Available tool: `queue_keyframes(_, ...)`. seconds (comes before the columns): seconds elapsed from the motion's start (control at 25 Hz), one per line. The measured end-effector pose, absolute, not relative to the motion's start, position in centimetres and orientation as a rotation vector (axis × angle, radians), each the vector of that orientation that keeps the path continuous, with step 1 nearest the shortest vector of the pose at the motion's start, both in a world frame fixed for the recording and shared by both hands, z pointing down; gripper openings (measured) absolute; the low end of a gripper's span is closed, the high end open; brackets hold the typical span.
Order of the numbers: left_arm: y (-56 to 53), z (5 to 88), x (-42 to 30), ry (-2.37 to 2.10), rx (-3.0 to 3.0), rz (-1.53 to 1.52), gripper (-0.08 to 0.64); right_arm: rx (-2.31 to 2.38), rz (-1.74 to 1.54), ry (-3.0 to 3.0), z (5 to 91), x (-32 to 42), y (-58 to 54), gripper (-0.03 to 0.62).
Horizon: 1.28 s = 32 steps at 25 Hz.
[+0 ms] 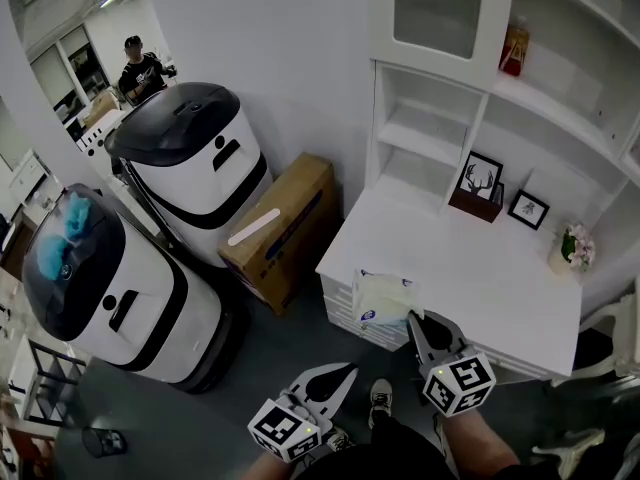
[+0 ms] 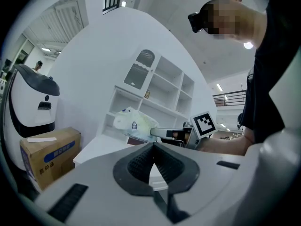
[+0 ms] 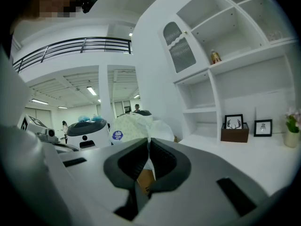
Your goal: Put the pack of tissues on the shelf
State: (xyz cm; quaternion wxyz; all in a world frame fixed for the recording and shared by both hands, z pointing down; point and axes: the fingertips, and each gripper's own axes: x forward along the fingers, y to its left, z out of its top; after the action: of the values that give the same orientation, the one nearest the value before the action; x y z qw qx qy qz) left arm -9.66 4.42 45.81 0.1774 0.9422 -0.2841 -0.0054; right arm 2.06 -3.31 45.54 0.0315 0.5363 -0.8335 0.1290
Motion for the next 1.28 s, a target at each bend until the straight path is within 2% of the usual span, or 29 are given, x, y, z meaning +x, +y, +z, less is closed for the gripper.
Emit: queue_keyframes(1.28, -6.4, 45.1, -1.7, -0.895, 2.664, -0.004, 0.005, 1.622, 0.41, -2.624, 45.6, 10.1, -14.9, 0.009)
